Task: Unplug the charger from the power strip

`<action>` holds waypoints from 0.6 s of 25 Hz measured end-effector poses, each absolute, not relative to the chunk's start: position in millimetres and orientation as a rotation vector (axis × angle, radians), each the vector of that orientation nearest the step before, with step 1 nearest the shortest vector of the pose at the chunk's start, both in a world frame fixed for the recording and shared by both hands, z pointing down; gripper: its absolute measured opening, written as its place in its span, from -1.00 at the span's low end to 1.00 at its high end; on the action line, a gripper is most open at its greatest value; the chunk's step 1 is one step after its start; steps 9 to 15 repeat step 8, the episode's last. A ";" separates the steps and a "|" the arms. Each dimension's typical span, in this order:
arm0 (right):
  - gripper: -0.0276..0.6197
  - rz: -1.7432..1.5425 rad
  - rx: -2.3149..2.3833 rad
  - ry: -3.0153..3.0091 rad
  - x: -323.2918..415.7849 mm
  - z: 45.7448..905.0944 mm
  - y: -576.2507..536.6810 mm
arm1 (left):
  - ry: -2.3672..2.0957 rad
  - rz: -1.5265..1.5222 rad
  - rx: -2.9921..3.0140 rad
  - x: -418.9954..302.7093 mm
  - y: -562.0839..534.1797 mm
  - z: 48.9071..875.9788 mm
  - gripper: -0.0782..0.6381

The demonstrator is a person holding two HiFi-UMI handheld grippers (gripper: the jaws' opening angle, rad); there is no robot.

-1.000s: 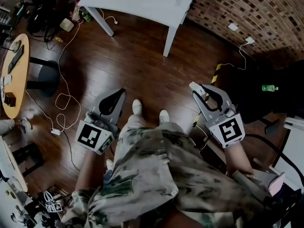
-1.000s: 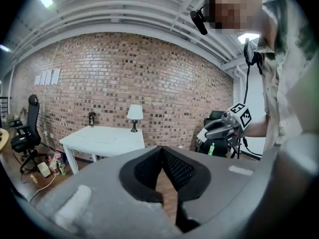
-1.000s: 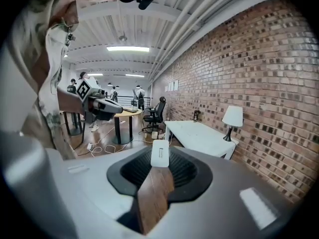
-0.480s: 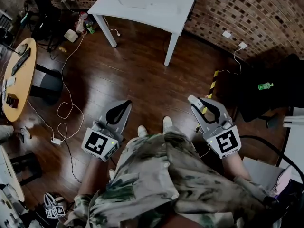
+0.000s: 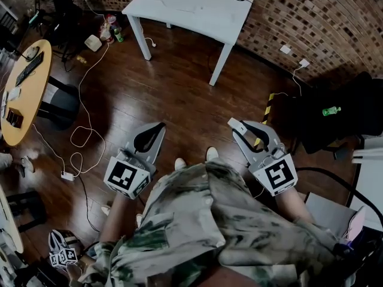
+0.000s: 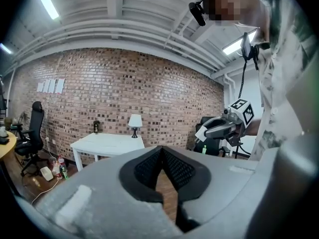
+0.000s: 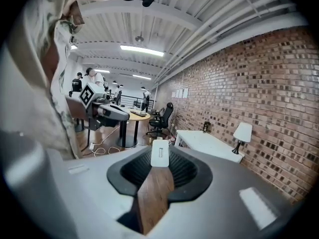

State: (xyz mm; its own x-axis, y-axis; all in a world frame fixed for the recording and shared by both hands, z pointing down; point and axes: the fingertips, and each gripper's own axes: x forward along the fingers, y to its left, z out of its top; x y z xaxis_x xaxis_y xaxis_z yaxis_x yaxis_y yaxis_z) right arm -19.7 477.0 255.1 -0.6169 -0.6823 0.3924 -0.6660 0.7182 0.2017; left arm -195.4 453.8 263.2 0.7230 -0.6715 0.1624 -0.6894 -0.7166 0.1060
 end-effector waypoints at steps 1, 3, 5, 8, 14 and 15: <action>-0.58 -0.049 1.031 -2.479 -22.6 254.4 475.9 | -1.104 0.162 2.764 -198.2 454.0 263.5 -0.77; -0.58 -0.051 1.024 -2.480 -28.8 253.6 472.8 | -1.110 0.159 2.764 -204.5 453.6 264.3 -0.77; -0.58 -0.057 1.012 -2.478 -35.2 255.0 470.7 | -1.118 0.160 2.764 -211.3 453.3 266.0 -0.77; -0.58 -0.060 0.990 -2.472 -43.8 260.4 469.3 | -1.132 0.165 2.753 -221.3 454.1 270.5 -0.77; -0.58 -0.060 0.990 -2.472 -43.8 260.4 469.3 | -1.132 0.165 2.753 -221.3 454.1 270.5 -0.77; -0.58 -0.060 0.990 -2.472 -43.8 260.4 469.3 | -1.132 0.165 2.753 -221.3 454.1 270.5 -0.77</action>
